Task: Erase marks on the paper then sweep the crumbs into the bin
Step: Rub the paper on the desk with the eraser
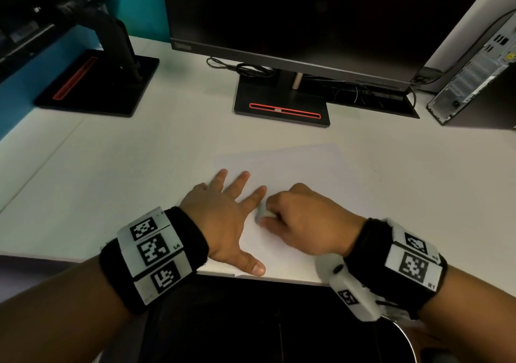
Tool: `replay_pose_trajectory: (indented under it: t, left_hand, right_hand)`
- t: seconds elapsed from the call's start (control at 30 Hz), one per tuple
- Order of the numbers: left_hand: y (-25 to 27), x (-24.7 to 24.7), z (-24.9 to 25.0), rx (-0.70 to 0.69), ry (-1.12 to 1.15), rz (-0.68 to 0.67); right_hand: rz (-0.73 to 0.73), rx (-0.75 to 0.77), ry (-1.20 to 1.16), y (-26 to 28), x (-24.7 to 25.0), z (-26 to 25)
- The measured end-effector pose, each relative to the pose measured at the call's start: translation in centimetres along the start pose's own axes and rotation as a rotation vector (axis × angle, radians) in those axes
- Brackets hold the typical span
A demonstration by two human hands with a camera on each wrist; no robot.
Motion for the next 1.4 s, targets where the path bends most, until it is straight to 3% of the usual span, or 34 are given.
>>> replay_pose_trajectory:
  t: [0.07,0.17,0.27,0.47,0.67,0.87,1.07,1.27,1.4]
  left_hand:
    - [0.0,0.0,0.0,-0.001,0.01,0.001]
    - [0.0,0.0,0.0,-0.013,0.015,0.006]
    - [0.0,0.0,0.0,-0.011,0.001,0.013]
    - [-0.1,-0.1,0.0,-0.001,-0.017,0.01]
    - [-0.1,-0.2,-0.1,-0.005,0.0,0.008]
    - [0.0,-0.1,-0.1,-0.002,-0.001,0.005]
    - [0.0,0.0,-0.1,-0.009,0.008,0.014]
    - [0.2,-0.1,0.0,-0.013,-0.001,0.014]
    - [0.3,-0.1,-0.1,-0.018,-0.003,0.011]
  right_hand:
    - [0.007,-0.01,0.027,0.2,-0.3,-0.6]
    - [-0.044,0.098,-0.016,0.9,-1.2,-3.9]
    - [-0.062,0.118,-0.016,0.4,-0.7,-3.1]
    - [-0.015,-0.154,0.111,-1.0,1.0,4.3]
    - [-0.074,0.124,0.036,0.2,-0.8,-2.5]
    - [-0.031,-0.053,0.126,-2.0,1.0,3.1]
    - [-0.086,0.141,-0.015,-0.5,-0.9,-2.4]
    - [-0.06,-0.098,0.062,-1.8,0.7,4.7]
    - [-0.057,-0.151,0.034,-1.1,0.1,4.9]
Point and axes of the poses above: each hand's wrist, its own y-axis away from the middle knuckle, its own x-axis out of the back of the hand, z = x × y, the point moved 10 cm from there along -y, towards the middle knuckle, and after that the axes turned 10 degrees about y, right-handed, at the moved point
